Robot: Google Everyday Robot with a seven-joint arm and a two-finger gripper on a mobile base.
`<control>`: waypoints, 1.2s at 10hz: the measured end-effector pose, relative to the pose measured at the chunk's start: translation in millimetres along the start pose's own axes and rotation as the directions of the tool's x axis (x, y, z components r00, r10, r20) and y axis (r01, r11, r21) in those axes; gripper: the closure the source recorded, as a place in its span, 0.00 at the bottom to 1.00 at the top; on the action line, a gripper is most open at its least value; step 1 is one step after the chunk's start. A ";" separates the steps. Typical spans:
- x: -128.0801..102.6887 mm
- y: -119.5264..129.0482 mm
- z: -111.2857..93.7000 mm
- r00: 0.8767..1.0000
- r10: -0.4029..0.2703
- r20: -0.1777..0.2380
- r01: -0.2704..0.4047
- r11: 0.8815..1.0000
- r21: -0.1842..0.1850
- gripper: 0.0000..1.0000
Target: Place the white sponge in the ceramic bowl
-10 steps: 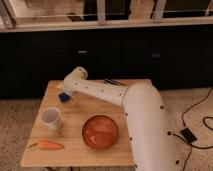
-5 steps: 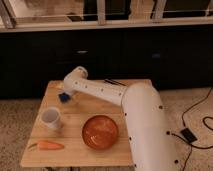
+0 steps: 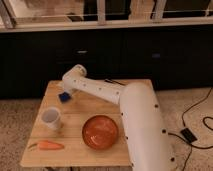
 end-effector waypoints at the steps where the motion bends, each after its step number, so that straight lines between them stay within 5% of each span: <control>1: 2.3 -0.9 -0.4 1.000 0.007 -0.005 -0.007 1.000 -0.005 0.20; 12: 15.1 -5.9 3.4 0.990 0.105 -0.095 -0.115 0.988 -0.100 0.20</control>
